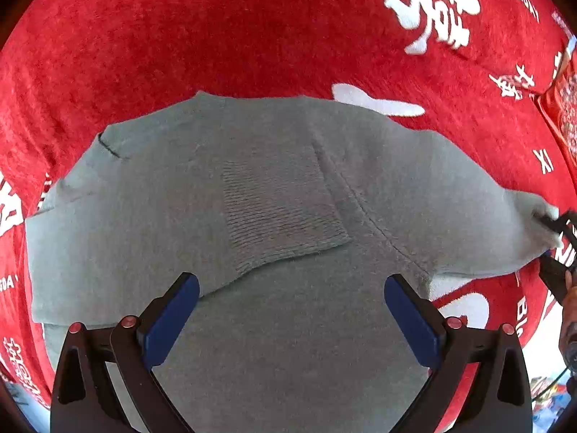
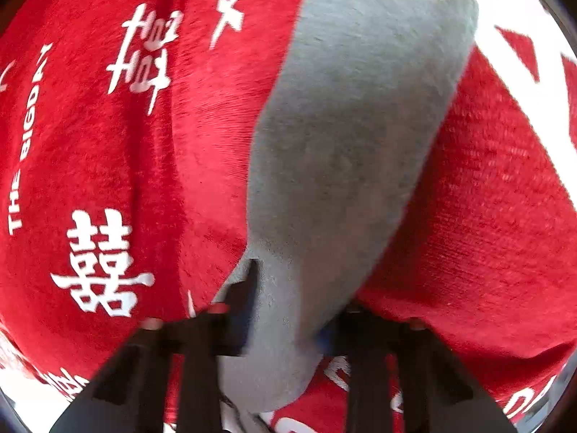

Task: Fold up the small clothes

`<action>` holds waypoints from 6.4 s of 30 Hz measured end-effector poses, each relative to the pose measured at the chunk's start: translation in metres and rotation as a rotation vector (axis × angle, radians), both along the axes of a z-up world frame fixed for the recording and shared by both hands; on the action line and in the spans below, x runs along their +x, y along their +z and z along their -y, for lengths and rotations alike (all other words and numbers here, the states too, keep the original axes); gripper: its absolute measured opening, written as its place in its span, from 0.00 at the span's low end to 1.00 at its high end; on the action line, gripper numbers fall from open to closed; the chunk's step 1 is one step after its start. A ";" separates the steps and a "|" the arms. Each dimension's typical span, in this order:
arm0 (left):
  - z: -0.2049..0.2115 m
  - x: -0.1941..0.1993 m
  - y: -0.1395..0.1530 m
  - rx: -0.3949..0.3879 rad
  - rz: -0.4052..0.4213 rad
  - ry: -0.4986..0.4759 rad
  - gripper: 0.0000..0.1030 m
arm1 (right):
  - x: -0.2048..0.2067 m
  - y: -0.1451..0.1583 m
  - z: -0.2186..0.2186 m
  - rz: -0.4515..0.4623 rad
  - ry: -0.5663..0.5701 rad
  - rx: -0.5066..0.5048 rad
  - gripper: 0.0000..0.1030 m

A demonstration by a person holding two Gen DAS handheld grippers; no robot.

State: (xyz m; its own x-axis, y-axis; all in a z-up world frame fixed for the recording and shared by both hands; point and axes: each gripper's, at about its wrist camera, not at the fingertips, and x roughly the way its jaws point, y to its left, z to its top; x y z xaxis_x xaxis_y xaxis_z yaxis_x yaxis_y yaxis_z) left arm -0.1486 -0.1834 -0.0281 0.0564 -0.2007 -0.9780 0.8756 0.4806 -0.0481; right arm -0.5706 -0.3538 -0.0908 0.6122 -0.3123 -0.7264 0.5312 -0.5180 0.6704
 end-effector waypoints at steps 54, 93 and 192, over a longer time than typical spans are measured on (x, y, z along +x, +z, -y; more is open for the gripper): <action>-0.235 0.233 0.007 -0.114 -0.026 0.519 1.00 | 0.541 0.065 -0.222 -0.356 1.586 -0.561 0.11; -0.192 0.192 -0.013 -0.110 -0.148 0.334 0.08 | 0.264 0.043 -0.083 -0.286 1.000 -0.111 0.23; -0.179 0.085 0.024 0.137 0.061 0.322 0.99 | 0.260 0.080 -0.112 -0.222 1.188 -0.141 0.80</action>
State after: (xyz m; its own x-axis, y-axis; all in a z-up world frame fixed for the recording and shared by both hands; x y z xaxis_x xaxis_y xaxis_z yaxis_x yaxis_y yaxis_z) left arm -0.0635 -0.0047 -0.0039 0.1548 -0.0298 -0.9875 0.6775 0.7307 0.0842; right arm -0.3110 -0.2413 -0.0109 0.4371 0.2739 -0.8567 0.7356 0.4392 0.5157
